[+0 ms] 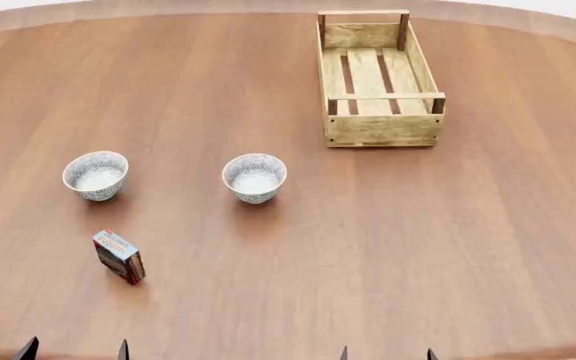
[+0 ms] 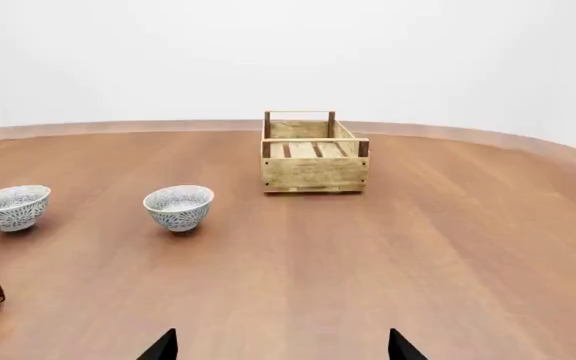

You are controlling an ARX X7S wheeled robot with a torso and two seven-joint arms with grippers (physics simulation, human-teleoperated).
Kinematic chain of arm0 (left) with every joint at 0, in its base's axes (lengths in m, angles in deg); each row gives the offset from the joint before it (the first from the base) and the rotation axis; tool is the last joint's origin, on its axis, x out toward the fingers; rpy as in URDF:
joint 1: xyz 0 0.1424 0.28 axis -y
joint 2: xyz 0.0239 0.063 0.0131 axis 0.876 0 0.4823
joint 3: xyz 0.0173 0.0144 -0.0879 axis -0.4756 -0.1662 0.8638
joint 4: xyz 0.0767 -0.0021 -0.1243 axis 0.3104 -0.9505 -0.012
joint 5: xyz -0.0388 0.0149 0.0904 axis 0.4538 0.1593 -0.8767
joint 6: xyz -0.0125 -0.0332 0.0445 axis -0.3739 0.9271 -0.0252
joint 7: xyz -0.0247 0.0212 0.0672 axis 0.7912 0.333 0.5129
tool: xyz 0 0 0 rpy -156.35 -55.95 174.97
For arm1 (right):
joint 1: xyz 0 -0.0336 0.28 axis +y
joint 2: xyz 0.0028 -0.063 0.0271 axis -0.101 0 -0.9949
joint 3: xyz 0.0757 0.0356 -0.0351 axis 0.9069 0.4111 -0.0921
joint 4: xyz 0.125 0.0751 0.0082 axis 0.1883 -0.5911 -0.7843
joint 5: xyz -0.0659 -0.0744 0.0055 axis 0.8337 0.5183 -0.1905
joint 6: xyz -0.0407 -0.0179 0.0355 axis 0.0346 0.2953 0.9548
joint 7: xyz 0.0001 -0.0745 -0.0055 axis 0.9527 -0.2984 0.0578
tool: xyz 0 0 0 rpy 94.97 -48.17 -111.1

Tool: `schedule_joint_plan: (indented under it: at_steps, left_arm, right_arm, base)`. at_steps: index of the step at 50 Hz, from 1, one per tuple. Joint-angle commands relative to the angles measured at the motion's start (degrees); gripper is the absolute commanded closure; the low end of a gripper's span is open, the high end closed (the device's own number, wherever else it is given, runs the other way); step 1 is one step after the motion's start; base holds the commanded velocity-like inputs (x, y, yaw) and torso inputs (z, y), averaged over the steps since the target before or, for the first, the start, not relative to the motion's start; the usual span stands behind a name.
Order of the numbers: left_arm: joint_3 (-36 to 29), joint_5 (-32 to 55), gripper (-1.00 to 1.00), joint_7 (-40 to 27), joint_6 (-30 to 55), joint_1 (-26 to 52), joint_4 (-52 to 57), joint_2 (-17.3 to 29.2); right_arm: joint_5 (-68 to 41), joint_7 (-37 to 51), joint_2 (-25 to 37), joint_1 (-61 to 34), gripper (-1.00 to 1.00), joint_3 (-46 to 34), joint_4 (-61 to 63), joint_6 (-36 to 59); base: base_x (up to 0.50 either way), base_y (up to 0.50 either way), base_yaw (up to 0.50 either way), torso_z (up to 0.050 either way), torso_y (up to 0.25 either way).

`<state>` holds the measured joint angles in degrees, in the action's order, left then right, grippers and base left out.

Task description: Stack the right bowl on the left bowl and place them in the tray.

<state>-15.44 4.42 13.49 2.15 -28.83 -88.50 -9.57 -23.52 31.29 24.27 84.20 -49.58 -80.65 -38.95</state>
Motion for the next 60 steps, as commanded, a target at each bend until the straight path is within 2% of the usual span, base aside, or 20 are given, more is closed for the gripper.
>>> schedule_joint_plan:
  at_steps: [1, 15, 16, 17, 37, 60]
  left_arm:
    - [-1.0, 1.0, -1.00, -1.1, -0.1, 0.0, -0.1, 0.9]
    - [-4.0, 2.1, -1.00, -3.6, 0.2, -0.1, 0.0, 3.2]
    - [-4.0, 2.1, -1.00, -3.6, 0.2, -0.1, 0.0, 3.2]
    - [-1.4, 0.1, -1.00, -1.0, 0.1, -0.2, -0.1, 1.0]
    - [-4.5, 2.9, -1.00, -4.3, 3.5, 0.3, 0.7, 3.4]
    - [-5.9, 4.9, -1.00, -6.4, 3.3, -0.2, 2.5, 5.0]
  right_arm:
    - [-1.0, 1.0, 0.9, 0.1, -1.00, -1.1, 0.2, 0.0]
    - [-3.3, 3.6, 3.0, 0.3, -1.00, -3.6, 0.5, 0.2]
    - [-3.3, 3.6, 3.0, 0.3, -1.00, -3.6, 0.5, 0.2]
    - [-1.1, 1.1, 0.8, 0.5, -1.00, -1.1, 0.8, 0.5]
    - [-3.9, 4.1, 3.7, 0.6, -1.00, -4.1, 1.1, 0.2]
    - [-5.9, 5.2, 5.3, 1.0, -1.00, -5.9, 2.1, 0.0]
  base:
    - [0.00, 0.00, 0.00, 0.000, 0.000]
    - [0.00, 0.00, 0.00, 0.000, 0.000]
    - [0.00, 0.00, 0.00, 0.000, 0.000]
    - [0.00, 0.00, 0.00, 0.000, 0.000]
    - [0.00, 0.00, 0.00, 0.000, 0.000]
    - [0.00, 0.00, 0.00, 0.049, 0.000]
